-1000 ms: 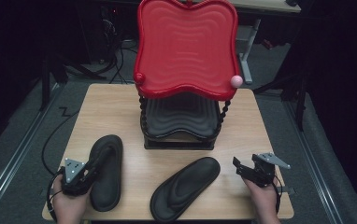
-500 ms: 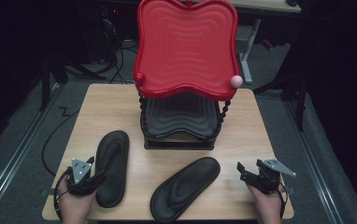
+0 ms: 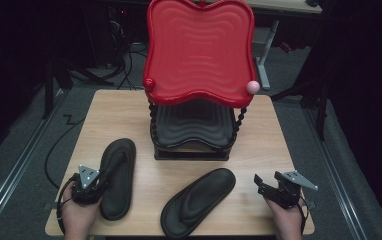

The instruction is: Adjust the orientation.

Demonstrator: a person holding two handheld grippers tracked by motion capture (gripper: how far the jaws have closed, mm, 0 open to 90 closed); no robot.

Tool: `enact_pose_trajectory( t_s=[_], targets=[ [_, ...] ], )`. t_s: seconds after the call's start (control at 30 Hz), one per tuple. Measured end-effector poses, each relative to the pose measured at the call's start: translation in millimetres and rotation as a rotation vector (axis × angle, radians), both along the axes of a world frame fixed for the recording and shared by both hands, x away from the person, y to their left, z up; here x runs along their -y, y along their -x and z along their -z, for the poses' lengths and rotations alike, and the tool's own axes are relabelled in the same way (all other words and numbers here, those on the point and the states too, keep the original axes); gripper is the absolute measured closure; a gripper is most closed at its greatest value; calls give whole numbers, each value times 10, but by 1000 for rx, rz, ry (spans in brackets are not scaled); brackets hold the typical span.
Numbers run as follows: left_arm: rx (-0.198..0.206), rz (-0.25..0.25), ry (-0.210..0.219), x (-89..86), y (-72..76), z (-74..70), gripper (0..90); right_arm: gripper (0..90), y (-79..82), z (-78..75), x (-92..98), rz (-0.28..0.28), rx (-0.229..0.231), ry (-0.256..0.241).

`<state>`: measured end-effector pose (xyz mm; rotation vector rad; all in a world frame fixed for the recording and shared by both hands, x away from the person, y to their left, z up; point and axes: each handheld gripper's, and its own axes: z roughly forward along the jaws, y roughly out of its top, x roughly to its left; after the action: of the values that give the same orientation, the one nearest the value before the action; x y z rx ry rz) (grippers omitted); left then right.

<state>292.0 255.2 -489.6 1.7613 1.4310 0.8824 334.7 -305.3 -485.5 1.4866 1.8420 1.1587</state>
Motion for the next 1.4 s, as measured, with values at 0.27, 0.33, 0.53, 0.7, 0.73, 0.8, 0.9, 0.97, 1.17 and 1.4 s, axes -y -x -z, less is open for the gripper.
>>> enact_pose_trajectory(
  t_s=[0.27,0.33,0.53,0.7,0.73,0.8,0.9,0.97,1.17,1.4],
  targets=[
    [-22,-9,-30,56,-178,47,496,152,6,31,-66,-28,-8,20],
    [-26,-18,-16,55,-184,59,457,152,14,29,-64,-36,-6,14],
    [-8,-11,25,13,-123,43,675,149,42,13,-39,-61,16,-16],
    [2,-2,30,-19,-88,40,747,153,43,25,-32,-49,3,-9],
    [2,-2,32,-23,-78,37,749,154,42,23,-30,-47,4,-9],
    [4,0,36,-30,-68,34,751,155,43,20,-29,-45,2,-13],
    [19,12,83,-64,-6,-8,752,160,37,11,-32,-51,9,-16],
    [29,18,107,-72,18,-24,753,163,35,9,-39,-56,12,-16],
    [88,81,149,3,208,-120,752,239,17,-16,-120,-101,42,-9],
    [141,140,161,107,419,-220,752,242,-81,-44,-213,-126,29,-35]
  ],
)
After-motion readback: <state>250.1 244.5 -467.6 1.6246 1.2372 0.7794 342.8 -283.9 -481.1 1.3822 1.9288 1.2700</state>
